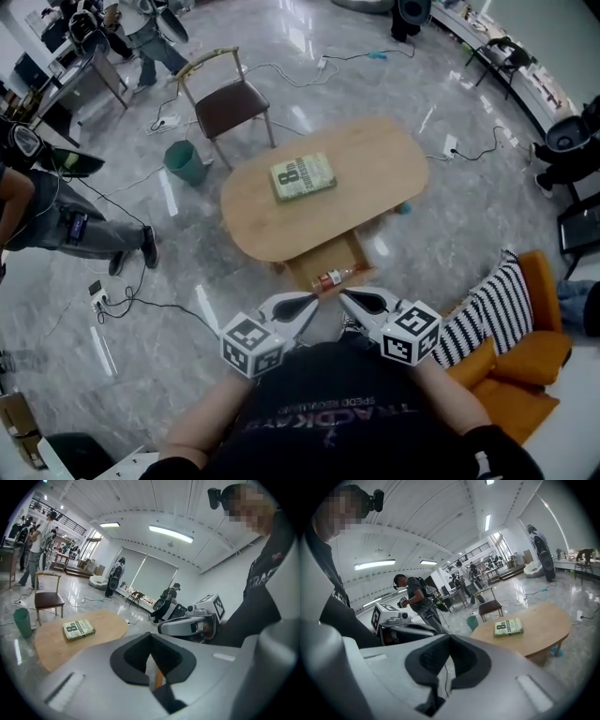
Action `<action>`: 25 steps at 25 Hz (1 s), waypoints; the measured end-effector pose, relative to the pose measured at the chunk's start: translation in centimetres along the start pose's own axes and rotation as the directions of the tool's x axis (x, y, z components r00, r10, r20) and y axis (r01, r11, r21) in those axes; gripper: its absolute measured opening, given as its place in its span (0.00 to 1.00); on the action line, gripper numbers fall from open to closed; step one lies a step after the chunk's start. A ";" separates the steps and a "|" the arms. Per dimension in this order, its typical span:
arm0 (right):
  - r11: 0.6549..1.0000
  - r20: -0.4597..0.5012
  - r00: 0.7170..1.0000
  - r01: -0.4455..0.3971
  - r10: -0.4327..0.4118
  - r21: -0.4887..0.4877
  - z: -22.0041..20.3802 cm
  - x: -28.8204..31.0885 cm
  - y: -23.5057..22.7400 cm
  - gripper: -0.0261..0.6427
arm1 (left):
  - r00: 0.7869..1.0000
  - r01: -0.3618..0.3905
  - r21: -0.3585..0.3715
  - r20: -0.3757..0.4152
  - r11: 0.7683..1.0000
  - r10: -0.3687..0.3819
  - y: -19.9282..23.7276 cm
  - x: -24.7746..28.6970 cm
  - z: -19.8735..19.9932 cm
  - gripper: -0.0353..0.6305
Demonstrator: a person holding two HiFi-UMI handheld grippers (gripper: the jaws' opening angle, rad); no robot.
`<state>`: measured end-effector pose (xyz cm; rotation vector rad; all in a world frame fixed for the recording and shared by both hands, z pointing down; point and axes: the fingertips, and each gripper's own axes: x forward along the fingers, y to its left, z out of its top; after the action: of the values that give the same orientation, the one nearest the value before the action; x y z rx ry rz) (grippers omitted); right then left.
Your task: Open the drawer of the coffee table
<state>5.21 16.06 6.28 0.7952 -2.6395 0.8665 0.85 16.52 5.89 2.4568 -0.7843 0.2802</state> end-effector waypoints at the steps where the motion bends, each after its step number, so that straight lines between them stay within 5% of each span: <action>1: 1.000 -0.003 1.000 -0.004 0.004 0.000 -0.1 0.2 0.1 0.04 | 1.000 -0.001 -0.004 0.002 1.000 0.001 0.0 -0.1 0.0 0.06; 25: 1.000 -0.019 1.000 -0.015 0.014 -0.010 -0.2 0.6 -0.3 0.04 | 1.000 0.021 -0.009 -0.010 1.000 -0.021 -0.1 0.9 -0.5 0.06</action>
<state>4.85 15.76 6.85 0.7626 -2.6344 0.8590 1.56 16.45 6.62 2.4517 -0.7535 0.2799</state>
